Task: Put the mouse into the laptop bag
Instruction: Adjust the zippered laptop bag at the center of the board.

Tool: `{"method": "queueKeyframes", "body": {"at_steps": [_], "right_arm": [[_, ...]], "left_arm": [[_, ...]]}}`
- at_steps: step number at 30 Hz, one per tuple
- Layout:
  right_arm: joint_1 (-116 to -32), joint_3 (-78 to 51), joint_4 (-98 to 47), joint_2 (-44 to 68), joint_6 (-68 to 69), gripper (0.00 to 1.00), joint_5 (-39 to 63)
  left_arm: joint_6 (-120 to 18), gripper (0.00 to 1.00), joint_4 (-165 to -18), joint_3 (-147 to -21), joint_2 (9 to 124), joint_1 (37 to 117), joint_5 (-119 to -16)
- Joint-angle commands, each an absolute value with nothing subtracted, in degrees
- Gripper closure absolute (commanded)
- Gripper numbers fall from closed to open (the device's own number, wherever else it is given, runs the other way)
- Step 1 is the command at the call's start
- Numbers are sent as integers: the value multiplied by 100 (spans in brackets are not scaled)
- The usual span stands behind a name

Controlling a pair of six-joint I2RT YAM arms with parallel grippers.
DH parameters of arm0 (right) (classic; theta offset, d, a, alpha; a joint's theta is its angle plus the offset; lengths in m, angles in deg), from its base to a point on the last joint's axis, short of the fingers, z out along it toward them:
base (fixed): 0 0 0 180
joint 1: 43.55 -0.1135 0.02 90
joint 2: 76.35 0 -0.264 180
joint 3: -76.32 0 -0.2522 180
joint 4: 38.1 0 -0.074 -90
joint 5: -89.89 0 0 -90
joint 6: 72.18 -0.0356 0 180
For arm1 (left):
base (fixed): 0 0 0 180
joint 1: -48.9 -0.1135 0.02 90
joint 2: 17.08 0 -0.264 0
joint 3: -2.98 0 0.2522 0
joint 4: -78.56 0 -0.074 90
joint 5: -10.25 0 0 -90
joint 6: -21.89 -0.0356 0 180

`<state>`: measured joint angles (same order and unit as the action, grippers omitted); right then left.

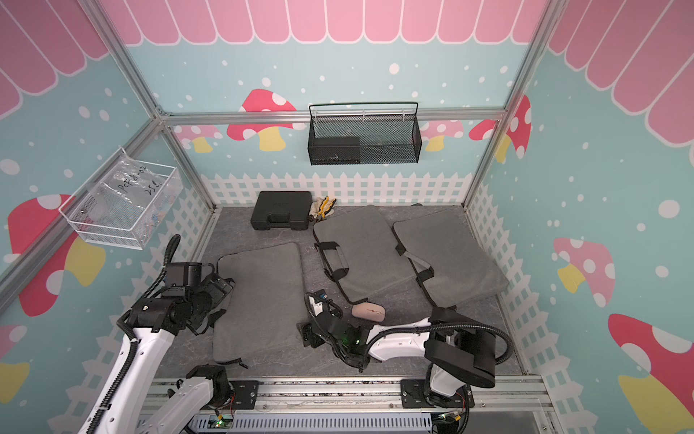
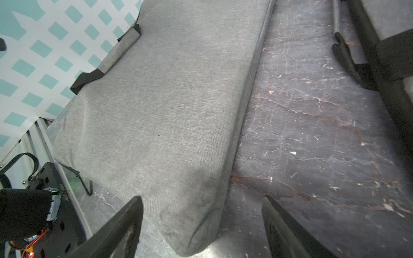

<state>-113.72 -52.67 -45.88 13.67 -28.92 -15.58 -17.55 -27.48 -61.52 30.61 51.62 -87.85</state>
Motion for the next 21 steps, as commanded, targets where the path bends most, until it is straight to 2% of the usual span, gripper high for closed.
{"method": "queueKeyframes", "body": {"at_steps": [1,4,9,15,19,21], "right_arm": [[-11377,-5146,-4919,1850,-2924,17,-1199],[-11377,-4841,-5106,2324,-2884,28,-908],[-11377,-4408,-5331,3049,-2966,38,-645],[-11371,-4108,-5561,3557,-3204,39,-609],[-11348,-3827,-5607,3880,-3306,48,-810],[-11233,-3610,-5604,4080,-3315,52,-586]], "left_arm": [[-1572,1,-2693,-6007,3123,5893,-8937],[-1312,2,-2837,-5842,3294,6493,-9176],[-1160,1,-3203,-5475,3536,6534,-9667],[-1674,2,-3972,-5446,4241,5971,-9213],[-1933,2,-4354,-5454,4793,5526,-9091],[-2082,2,-4553,-5479,5059,5384,-8922]]}}
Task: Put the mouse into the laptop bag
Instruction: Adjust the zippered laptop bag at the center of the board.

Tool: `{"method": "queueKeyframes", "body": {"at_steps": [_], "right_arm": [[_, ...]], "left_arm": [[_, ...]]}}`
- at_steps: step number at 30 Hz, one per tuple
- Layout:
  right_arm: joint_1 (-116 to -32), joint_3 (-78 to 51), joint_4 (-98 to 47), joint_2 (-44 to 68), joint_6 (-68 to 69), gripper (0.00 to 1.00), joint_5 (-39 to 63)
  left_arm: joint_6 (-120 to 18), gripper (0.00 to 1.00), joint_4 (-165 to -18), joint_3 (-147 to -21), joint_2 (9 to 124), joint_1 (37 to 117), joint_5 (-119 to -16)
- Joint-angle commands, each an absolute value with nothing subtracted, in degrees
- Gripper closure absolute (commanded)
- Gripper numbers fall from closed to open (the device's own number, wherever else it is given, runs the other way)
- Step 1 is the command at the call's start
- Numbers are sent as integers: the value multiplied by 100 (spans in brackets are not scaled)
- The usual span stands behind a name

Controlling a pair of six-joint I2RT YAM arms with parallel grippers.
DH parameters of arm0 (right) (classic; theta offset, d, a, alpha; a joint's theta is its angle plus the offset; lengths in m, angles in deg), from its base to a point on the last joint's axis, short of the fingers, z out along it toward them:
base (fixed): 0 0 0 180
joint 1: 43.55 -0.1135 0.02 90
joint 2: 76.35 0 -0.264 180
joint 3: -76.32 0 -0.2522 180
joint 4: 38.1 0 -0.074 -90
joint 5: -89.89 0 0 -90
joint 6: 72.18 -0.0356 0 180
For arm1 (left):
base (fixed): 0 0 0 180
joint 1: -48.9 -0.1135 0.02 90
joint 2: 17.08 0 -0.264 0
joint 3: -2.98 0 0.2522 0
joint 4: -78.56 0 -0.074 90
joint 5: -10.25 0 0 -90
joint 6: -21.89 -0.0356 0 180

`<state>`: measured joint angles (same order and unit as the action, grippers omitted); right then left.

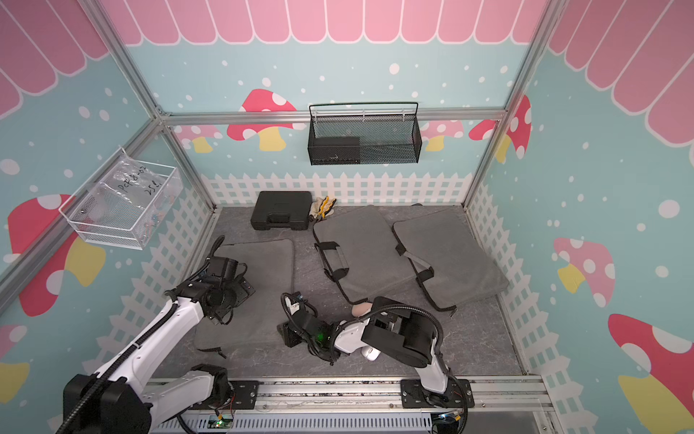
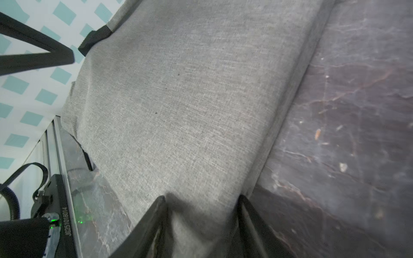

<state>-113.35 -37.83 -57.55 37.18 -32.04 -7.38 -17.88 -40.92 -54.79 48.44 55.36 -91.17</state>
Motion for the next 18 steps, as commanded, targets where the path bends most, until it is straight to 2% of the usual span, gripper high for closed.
{"method": "queueKeyframes", "body": {"at_steps": [1,7,12,18], "right_arm": [[-11166,-3465,-5605,4213,-3315,54,-436],[-10991,-2867,-5531,4771,-3272,54,-257],[-10980,-2568,-5413,4943,-3242,51,-230],[-10990,-2373,-5447,5132,-3321,53,-123]], "left_arm": [[-2145,3,-4609,-5525,5191,5329,-8849],[-2343,3,-4780,-5782,5578,5102,-8714],[-2391,3,-4770,-5992,5706,4995,-8599],[-2398,4,-4769,-6114,5729,4986,-8394]]}}
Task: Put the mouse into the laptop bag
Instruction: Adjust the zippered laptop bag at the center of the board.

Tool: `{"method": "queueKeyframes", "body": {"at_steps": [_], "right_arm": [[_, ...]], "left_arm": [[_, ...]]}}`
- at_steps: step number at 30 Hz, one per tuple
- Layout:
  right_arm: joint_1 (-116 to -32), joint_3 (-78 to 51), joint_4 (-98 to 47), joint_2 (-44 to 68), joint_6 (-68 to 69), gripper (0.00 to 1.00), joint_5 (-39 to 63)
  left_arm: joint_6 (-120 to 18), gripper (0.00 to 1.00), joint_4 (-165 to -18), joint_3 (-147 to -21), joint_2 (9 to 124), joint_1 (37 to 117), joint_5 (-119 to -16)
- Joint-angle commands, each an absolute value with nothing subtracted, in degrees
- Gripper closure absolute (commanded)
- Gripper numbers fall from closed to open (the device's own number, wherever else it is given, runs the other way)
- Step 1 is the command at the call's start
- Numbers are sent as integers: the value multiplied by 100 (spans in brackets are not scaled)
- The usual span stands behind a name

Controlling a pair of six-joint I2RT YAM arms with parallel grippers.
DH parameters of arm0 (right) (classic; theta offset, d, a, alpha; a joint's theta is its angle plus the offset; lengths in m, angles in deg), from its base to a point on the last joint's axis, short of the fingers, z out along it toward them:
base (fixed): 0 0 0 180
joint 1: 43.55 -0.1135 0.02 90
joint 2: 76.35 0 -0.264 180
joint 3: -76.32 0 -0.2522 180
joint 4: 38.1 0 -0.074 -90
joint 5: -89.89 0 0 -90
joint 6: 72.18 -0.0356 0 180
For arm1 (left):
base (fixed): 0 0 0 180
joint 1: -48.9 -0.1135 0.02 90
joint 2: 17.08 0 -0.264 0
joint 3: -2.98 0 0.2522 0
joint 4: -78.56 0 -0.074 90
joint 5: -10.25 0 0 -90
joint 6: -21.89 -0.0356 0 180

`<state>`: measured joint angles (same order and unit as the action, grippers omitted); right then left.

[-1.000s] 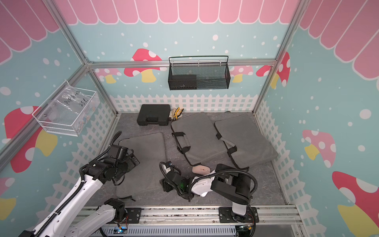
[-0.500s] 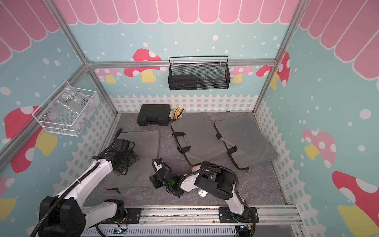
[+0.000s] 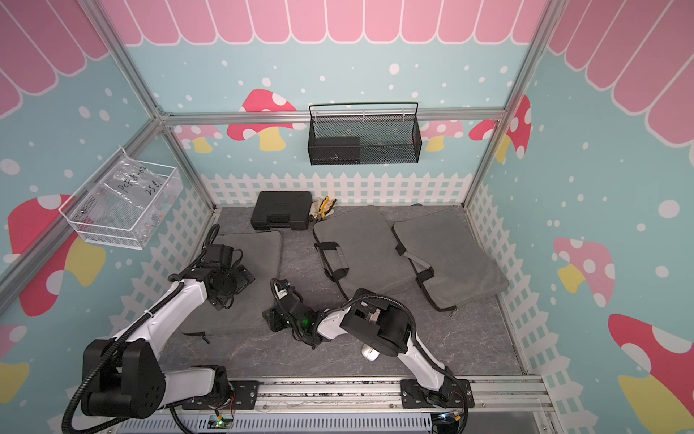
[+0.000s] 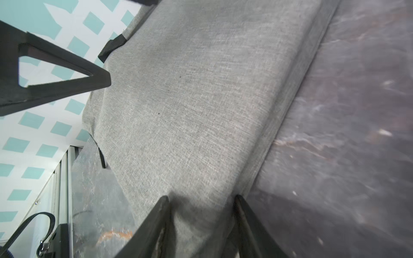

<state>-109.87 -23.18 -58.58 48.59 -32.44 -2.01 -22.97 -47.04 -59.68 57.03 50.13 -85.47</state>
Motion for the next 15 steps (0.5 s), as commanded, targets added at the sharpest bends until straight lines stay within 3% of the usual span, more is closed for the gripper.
{"method": "queueKeyframes", "body": {"at_steps": [1,10,15], "right_arm": [[-11012,-2447,-5520,5093,-3340,52,-138],[-11292,-2624,-5917,4948,-3260,49,-137],[-11305,-2940,-5810,4464,-3040,38,-400]], "left_arm": [[-2399,4,-4776,-6114,5716,4989,-8362],[-2338,4,-4759,-6002,5277,5086,-8242],[-2283,6,-4741,-5947,4624,5390,-8243]]}}
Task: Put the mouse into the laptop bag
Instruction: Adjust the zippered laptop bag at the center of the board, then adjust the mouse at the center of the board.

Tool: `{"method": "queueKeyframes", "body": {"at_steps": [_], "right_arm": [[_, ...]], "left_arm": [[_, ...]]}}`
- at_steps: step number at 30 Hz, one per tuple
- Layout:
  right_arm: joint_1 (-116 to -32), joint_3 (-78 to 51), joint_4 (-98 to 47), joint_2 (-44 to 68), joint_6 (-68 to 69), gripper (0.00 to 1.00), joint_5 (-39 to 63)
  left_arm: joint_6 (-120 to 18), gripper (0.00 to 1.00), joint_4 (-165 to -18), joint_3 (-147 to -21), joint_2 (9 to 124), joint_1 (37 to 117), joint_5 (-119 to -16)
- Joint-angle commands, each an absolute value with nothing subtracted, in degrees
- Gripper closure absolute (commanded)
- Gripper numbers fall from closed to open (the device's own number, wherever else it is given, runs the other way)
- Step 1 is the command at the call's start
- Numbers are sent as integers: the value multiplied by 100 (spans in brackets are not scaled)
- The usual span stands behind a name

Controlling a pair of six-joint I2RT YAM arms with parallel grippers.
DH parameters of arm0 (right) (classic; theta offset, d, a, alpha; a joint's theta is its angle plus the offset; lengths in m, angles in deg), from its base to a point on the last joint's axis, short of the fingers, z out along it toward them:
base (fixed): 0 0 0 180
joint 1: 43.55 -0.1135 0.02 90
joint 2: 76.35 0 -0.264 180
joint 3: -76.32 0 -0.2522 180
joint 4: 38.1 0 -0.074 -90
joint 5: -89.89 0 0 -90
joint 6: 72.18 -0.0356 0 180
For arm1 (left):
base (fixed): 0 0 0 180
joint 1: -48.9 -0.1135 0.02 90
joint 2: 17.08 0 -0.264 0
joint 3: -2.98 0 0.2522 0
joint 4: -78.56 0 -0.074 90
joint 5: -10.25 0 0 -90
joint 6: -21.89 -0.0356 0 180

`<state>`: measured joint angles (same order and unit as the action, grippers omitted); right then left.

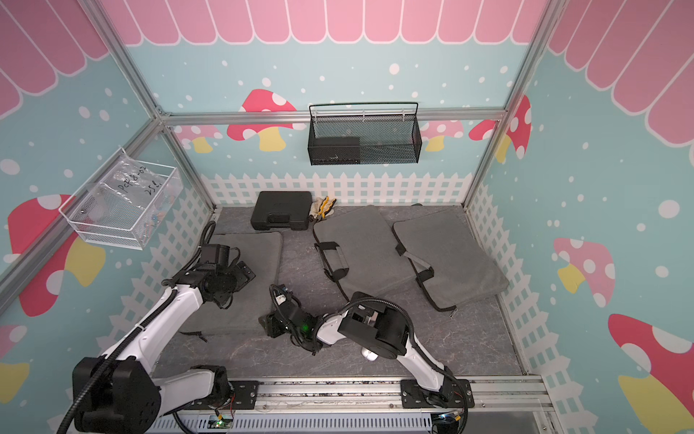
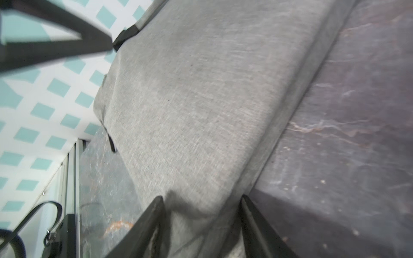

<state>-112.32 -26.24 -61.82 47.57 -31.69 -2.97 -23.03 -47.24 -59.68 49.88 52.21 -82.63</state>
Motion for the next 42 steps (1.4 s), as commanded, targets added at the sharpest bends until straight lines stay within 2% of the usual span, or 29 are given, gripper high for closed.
{"method": "queueKeyframes", "body": {"at_steps": [1,4,6,11,15,19,21,25,28,33,42], "right_arm": [[-11307,-3123,-5796,4215,-2966,36,-517],[-11290,-3671,-5601,3380,-2710,28,-821],[-11272,-4055,-5368,2705,-2568,17,-1053],[-11155,-5025,-4696,1117,-2306,18,-1746],[-10960,-5799,-4165,-110,-2243,9,-2301],[-10775,-6492,-3615,-1419,-2304,0,-2882],[-10624,-6795,-3352,-2042,-2335,0,-2981],[-10030,-7192,-3023,-2883,-2305,0,-2404],[-9637,-7151,-2850,-2650,-2309,0,-2214],[-8874,-6692,-2938,-1169,-2205,4,-1620],[-8741,-6146,-3132,237,-1970,3,-1358]], "left_arm": [[-2293,7,-4762,-5947,4436,5571,-8338],[-2414,7,-5017,-5910,3859,6290,-8688],[-2511,6,-5483,-5734,3445,6724,-8580],[-2320,1,-6341,-5322,2766,7285,-7685],[-1706,1,-7075,-4779,2496,7975,-7789],[-1237,1,-8001,-4189,2731,8630,-8004],[-1077,1,-8405,-4015,3047,8862,-8083],[-975,0,-9016,-4034,3972,9082,-8096],[-958,1,-9363,-4218,4636,9126,-7943],[-959,1,-9777,-4501,5467,9188,-7825],[-1102,3,-9890,-5346,6916,9188,-7557]]}}
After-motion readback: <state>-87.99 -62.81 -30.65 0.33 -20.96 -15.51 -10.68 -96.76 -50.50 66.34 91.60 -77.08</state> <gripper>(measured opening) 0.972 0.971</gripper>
